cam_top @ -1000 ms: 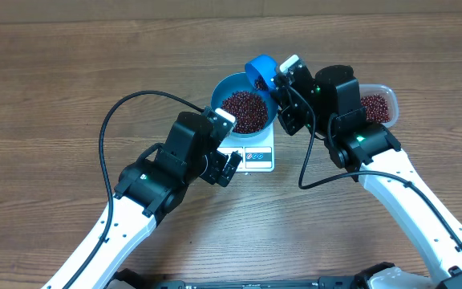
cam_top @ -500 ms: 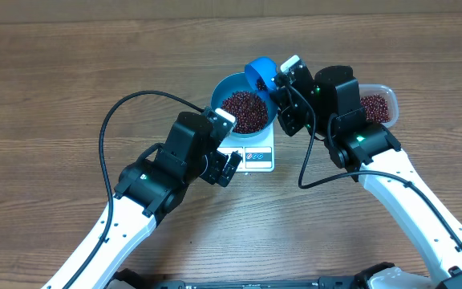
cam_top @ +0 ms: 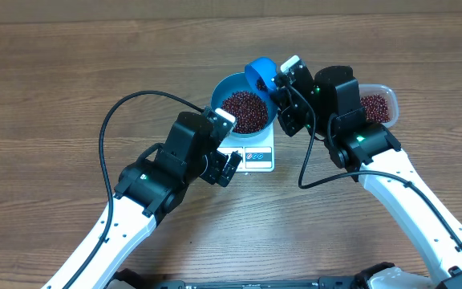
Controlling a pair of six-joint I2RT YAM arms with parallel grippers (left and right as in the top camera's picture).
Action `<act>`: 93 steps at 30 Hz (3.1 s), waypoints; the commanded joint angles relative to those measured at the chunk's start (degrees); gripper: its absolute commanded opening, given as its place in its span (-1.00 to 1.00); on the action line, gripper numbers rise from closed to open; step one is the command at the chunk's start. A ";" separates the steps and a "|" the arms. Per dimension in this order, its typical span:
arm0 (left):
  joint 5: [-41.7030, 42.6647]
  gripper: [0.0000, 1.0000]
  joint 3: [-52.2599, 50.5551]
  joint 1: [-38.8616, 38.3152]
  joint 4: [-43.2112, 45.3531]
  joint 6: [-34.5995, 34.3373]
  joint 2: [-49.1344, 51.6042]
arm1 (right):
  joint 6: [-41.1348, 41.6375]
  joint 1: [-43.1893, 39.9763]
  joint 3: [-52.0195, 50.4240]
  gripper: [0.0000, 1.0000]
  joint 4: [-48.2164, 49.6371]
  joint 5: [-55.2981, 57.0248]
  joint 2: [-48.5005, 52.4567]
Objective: Scoop item into bowl and weigh 150g on scale
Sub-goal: 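Hold the blue scoop tilted over the teal bowl, trickling beans slowly, then keep trickling beans from the scoop until the scale reads 150 g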
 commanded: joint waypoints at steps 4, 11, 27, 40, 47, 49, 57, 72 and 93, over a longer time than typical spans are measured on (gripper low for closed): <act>0.92 0.99 -0.13 0.28 0.04 -0.72 0.20 | 0.57 -0.39 1.64 -0.93 0.26 -0.61 -0.09; 0.90 0.99 -0.13 0.28 0.04 -0.72 0.20 | 0.55 -0.39 1.64 -0.93 -0.15 -0.61 -0.09; 0.90 0.99 -0.13 0.28 0.04 -0.72 0.20 | 0.52 -0.39 1.64 -0.93 -0.87 -0.59 -0.09; 0.90 0.99 -0.13 0.28 0.04 -0.72 0.20 | 0.55 -0.39 1.64 -0.93 2.56 -0.61 -0.09; 0.92 0.99 -0.13 0.28 0.04 -0.72 0.20 | 0.55 -0.39 1.62 -0.93 0.00 -0.28 -0.09; 0.92 0.99 -0.13 0.28 0.04 -0.72 0.20 | 0.55 -0.39 1.62 -0.93 0.52 -0.33 -0.09; 0.90 0.99 -0.13 0.28 0.04 -0.72 0.20 | 0.55 -0.39 1.62 -0.93 0.24 -0.35 -0.09; 0.90 0.99 -0.13 0.28 0.04 -0.72 0.20 | 0.55 -0.39 1.62 -0.93 0.22 -0.35 -0.09; 0.90 0.99 -0.15 0.28 0.04 -0.72 0.20 | 0.55 -0.39 1.62 -0.93 -1.14 -0.20 -0.04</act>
